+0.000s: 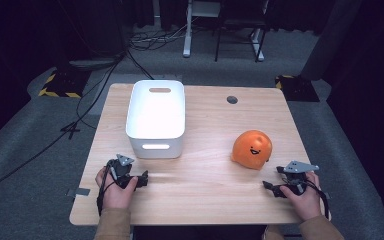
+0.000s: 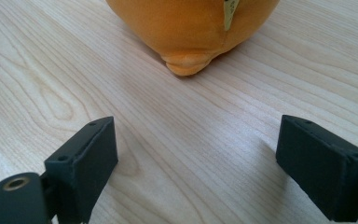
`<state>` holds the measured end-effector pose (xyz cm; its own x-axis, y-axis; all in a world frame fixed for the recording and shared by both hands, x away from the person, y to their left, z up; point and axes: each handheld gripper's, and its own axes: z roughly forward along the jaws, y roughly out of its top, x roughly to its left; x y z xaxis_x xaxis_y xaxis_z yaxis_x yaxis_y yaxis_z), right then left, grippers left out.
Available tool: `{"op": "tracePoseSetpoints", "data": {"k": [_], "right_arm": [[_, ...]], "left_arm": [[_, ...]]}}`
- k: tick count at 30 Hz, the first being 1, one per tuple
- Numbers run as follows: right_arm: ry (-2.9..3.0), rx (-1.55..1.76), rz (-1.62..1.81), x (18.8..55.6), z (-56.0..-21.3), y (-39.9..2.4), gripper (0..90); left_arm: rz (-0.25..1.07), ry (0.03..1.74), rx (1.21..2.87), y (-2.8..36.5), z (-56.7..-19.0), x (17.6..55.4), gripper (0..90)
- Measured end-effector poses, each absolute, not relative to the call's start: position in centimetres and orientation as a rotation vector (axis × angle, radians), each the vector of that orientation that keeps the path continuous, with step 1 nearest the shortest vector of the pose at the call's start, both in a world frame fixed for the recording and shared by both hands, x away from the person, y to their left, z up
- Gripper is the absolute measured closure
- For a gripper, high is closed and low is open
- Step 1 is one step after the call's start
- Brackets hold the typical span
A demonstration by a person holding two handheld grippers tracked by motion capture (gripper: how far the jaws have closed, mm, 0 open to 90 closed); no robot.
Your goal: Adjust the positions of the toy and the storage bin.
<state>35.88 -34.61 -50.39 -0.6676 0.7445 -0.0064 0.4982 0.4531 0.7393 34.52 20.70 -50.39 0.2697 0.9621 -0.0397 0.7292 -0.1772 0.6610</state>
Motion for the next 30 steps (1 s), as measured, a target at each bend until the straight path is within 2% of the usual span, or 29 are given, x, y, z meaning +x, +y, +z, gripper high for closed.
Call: {"op": "tracePoseSetpoints", "data": {"k": [2, 4, 5, 6, 11, 17, 30], "right_arm": [[2.378, 1.058, 1.047, 35.9, -50.4, -34.6, 12.8], [2.378, 1.058, 1.047, 35.9, -50.4, -34.6, 12.8], [2.378, 1.058, 1.046, 35.9, -50.4, -34.6, 12.7], [2.378, 1.058, 1.047, 35.9, -50.4, -34.6, 12.7], [2.378, 1.058, 1.047, 35.9, -50.4, -34.6, 12.7], [2.377, 1.057, 1.047, 35.9, -50.4, -34.6, 12.7], [2.377, 1.057, 1.047, 35.9, -50.4, -34.6, 12.7]], "left_arm": [[0.532, 1.526, 1.964, 20.8, -50.3, 34.4, 5.5], [0.541, 1.523, 1.964, 20.9, -50.1, 34.3, 15.3], [0.529, 1.528, 1.966, 21.0, -49.9, 34.2, 15.3], [0.512, 1.527, 1.969, 21.1, -49.7, 34.1, 19.8], [0.489, 1.529, 1.944, 21.4, -48.7, 33.6, 16.2], [0.500, 1.466, 1.894, 21.8, -46.8, 33.2, 16.5], [0.505, 1.443, 1.878, 21.7, -43.1, 32.3, 17.9]]}}
